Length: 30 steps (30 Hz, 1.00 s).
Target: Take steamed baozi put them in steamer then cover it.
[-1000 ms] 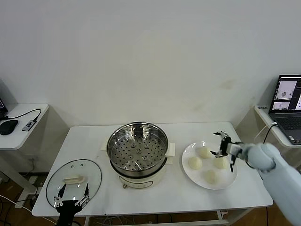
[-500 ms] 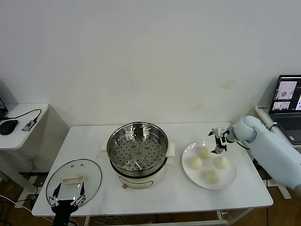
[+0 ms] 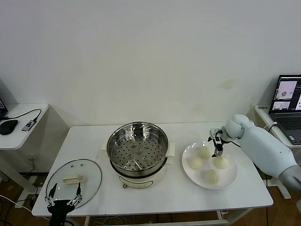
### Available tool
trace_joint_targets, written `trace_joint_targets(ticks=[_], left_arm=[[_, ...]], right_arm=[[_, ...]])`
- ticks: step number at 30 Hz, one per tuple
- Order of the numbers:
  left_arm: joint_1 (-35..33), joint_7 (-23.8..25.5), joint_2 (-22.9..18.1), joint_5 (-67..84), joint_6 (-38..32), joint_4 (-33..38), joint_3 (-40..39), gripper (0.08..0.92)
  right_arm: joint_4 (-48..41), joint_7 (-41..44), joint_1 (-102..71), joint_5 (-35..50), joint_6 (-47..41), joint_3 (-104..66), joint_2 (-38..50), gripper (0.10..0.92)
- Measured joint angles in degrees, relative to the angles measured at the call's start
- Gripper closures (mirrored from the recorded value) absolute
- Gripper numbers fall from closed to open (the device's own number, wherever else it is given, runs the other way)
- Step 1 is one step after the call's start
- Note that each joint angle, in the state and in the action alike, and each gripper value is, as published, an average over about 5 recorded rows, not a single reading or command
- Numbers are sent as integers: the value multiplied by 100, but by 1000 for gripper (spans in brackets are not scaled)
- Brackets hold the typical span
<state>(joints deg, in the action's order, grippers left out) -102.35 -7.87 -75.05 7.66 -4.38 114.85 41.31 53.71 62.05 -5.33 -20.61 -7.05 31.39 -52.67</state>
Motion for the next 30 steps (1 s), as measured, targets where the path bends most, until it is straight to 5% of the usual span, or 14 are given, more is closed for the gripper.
trace_joint_targets(ticks=[12,30], left_arm=[[25,7,-11,-19,0,-6,20,177],[23,3,-13,-21,-17,-28,32,177]], right_arm=[[-424,-12,37,-161,9,28,-365,208],[-570,41,82,-226,-10,57,-451,404]])
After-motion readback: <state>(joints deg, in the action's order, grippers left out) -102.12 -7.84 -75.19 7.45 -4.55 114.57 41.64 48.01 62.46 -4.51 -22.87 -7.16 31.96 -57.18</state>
